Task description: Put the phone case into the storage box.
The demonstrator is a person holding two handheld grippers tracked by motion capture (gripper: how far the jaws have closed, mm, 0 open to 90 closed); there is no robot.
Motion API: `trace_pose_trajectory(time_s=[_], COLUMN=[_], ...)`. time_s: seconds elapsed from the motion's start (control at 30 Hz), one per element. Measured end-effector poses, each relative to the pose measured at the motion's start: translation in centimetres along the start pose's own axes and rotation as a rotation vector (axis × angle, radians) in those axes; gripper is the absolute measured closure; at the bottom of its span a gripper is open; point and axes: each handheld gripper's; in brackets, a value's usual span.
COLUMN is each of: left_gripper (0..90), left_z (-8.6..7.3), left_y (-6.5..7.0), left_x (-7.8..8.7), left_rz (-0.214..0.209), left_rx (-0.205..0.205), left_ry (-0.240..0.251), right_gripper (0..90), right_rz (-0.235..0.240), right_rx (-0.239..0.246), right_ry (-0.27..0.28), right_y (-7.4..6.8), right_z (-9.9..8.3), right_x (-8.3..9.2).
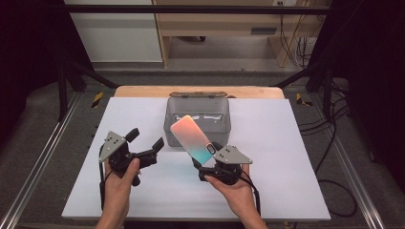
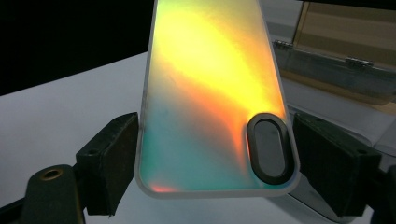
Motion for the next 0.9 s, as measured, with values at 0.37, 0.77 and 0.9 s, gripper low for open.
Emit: trace_pose_trajectory(time_s=[0.37,0.77,0.9], left_gripper=[6.2,25.7,30.8], left_z=[-0.3,-1.2,-1.5], left_y=[1.9,3.1,3.7], left_x=[-1.8,-2.8,-3.2], left_rz=[-0.044,-0.118,-0.140], left_rx=[0.073,0.176,0.189], left_ry=[0.000,0.001,-0.002], right_gripper=[17.6,17.6,17.6], right_rz=[-0.015,-0.024,-0.015], right_rx=[-0.076,-0.103,-0.117], right_ry=[0.064,0.103,0.106], right_y=[0.3,0.0,-0.2], right_z=[-0.2,-0.5,-0.6], right_x=[-0.7,-0.4,-0.5])
Point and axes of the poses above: each handheld gripper's, and its own axes: x roughly backward along the jaws, z roughly out of its top, y roughly to its right, and after that the axes turned 15 degrees about -y, right-handed
